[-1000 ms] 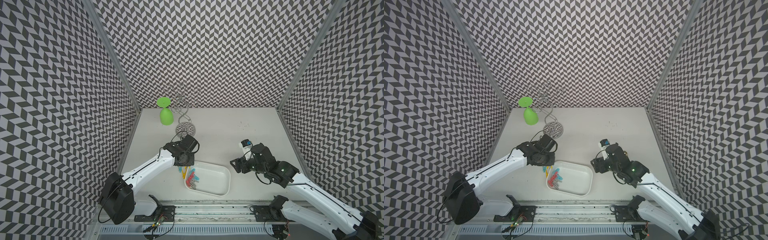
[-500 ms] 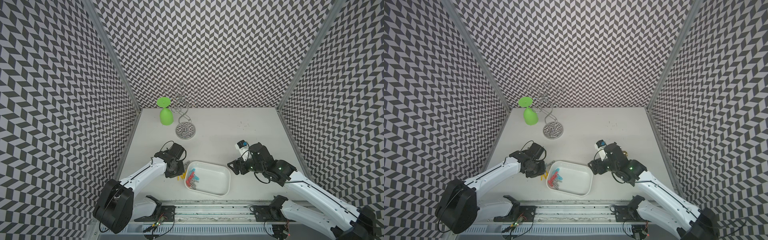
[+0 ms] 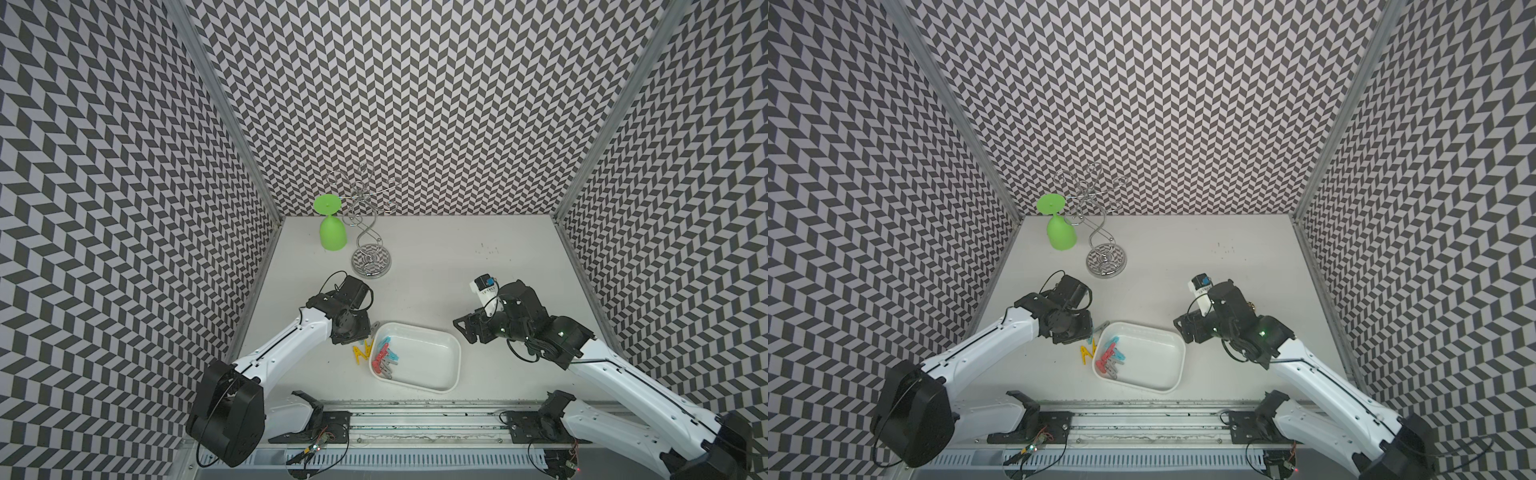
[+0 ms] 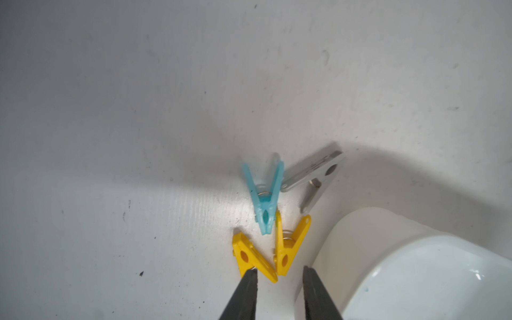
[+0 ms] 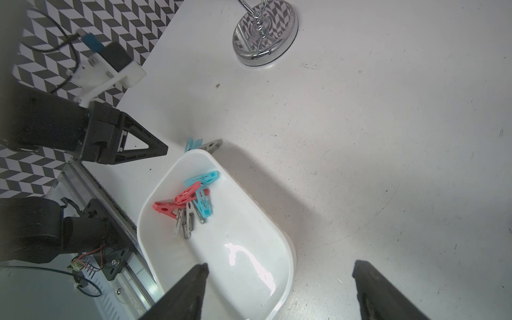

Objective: Take the clothespins out of the storage box
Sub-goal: Place the clothespin at the center of the board, then pick up the clothespin from the storage box.

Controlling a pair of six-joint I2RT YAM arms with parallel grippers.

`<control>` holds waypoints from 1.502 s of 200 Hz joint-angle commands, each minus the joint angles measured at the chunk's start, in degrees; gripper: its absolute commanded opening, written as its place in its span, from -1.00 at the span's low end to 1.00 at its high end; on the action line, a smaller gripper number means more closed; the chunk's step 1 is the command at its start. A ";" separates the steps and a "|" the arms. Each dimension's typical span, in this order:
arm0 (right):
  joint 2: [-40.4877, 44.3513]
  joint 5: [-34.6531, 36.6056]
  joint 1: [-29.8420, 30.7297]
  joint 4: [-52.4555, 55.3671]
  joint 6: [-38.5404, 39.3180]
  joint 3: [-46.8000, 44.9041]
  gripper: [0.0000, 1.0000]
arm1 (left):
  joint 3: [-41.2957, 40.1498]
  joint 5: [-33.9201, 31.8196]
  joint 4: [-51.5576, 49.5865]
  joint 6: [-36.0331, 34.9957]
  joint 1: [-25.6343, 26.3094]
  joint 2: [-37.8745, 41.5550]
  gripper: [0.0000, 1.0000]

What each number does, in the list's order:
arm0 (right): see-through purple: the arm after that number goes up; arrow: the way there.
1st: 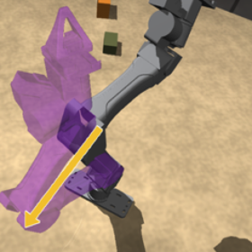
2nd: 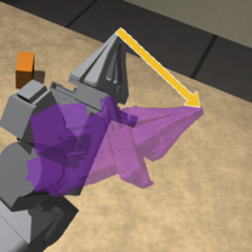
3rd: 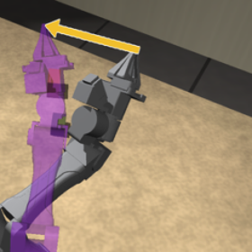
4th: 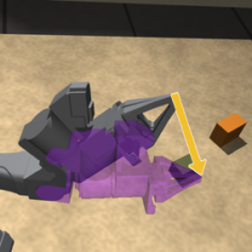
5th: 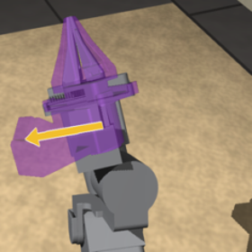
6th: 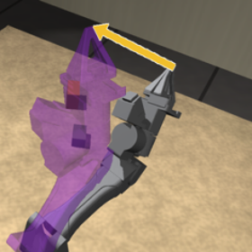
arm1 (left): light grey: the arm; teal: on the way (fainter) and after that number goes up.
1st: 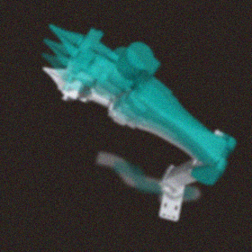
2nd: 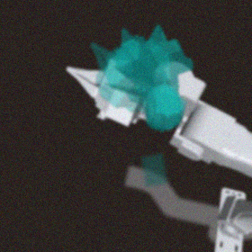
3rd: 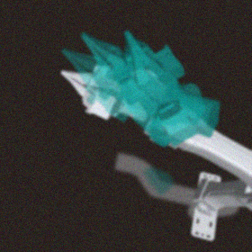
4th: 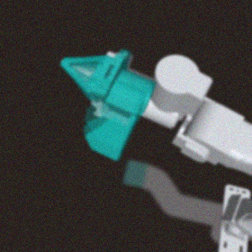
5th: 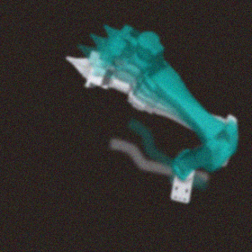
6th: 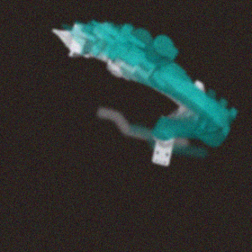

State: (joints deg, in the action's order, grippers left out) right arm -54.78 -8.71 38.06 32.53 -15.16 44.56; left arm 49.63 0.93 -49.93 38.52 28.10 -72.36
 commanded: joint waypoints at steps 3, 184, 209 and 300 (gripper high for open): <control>-0.82 -1.16 -0.17 -2.65 0.94 1.59 0.69 | 4.74 -0.71 -3.79 -4.23 1.70 -1.52 -0.35; -2.96 -4.74 -0.15 -1.86 2.74 1.50 0.58 | 17.91 -12.17 -12.19 -11.44 25.05 -20.37 -0.32; -3.00 -4.93 -0.17 -1.60 2.82 1.50 0.57 | 16.51 -12.10 -11.02 -11.41 25.51 -21.54 -0.31; -2.69 -5.18 -0.16 -0.93 2.82 1.06 0.55 | 10.97 -12.62 -7.55 -11.69 26.13 -23.78 -0.34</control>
State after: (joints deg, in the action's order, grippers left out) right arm -57.47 -13.41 38.06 32.36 -12.88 44.86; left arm 61.91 -10.70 -59.55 27.64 53.78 -95.09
